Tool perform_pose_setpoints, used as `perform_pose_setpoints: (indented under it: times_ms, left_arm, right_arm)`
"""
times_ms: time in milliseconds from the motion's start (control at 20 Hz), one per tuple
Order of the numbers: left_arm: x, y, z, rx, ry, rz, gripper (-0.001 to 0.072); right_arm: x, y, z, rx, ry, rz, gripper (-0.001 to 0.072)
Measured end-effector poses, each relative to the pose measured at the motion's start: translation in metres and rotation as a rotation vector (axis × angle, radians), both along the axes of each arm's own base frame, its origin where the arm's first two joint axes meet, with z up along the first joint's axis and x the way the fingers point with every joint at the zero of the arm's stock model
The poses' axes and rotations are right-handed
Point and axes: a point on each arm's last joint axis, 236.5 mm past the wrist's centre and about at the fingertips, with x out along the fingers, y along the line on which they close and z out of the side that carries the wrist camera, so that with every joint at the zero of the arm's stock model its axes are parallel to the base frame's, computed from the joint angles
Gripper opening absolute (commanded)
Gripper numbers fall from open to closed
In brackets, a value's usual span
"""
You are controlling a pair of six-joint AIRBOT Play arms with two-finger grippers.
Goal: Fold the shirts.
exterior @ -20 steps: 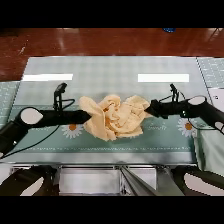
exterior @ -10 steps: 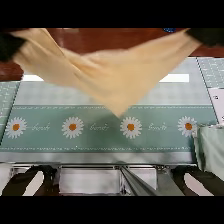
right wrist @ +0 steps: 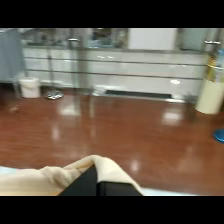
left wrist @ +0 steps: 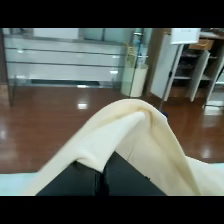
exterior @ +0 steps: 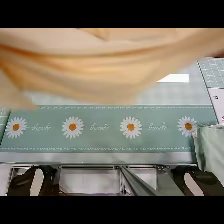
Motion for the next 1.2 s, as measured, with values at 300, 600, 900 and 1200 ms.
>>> perform_pose_setpoints:
  times_ms: [300,600,900,1200]
  left_arm:
    - [0.006,-0.019,-0.138,-0.102,0.358,-0.114,0.0022]
    - [0.02,-0.051,-0.345,-0.313,0.833,-0.264,0.0022]
    - [0.038,-0.039,-0.468,-0.413,1.051,-0.159,0.0022]
    - [0.041,-0.031,-0.532,-0.441,1.237,-0.107,0.0507]
  right_arm:
    - [0.018,-0.042,-0.085,-0.012,0.27,-0.173,0.002]
    - [0.106,-0.027,-0.247,0.033,0.642,-0.096,0.0021]
    - [0.193,0.016,-0.368,0.17,0.858,0.082,0.0022]
    - [0.23,0.034,-0.46,0.305,1.019,0.11,0.0407]
